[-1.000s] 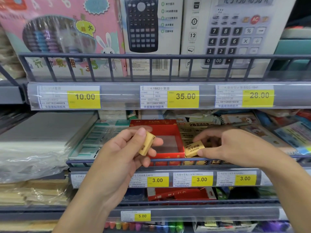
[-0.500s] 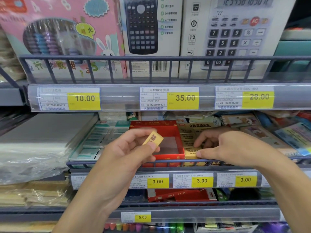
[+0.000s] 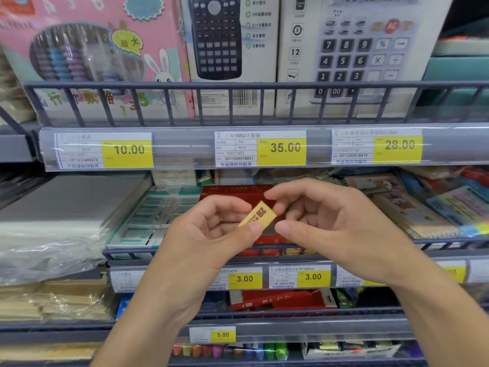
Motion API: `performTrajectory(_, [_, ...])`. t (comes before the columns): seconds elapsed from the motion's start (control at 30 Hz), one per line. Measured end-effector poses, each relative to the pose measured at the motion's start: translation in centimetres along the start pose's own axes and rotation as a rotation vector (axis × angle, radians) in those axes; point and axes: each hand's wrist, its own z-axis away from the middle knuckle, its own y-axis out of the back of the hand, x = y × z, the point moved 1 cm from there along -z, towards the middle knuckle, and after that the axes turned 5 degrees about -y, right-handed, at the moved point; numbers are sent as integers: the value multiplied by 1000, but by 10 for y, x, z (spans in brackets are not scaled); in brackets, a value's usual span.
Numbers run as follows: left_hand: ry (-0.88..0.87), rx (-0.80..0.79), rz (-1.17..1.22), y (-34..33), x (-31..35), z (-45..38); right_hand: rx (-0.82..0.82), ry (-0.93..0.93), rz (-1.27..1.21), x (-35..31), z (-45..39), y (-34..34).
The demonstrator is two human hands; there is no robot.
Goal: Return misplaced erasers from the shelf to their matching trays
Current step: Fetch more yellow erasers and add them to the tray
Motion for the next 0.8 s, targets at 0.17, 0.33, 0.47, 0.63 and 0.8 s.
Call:
performTrajectory(0.17, [48,48,95,-7,-4,0,104,35,73,4,2,-17])
performTrajectory(0.33, [60,28,176,-13,-5,-1,145,98,308,5,2,-30])
performTrajectory(0.47, [25,21,43,-15,-6,-1,173,119,309,5,4,-28])
performTrajectory(0.63, [-194,41,-438,-9,-9,-2,236,55,343,7,16,0])
performTrajectory(0.8, [-277,-115,-1053,-14,-20,-5,373,-174,472,15,18,57])
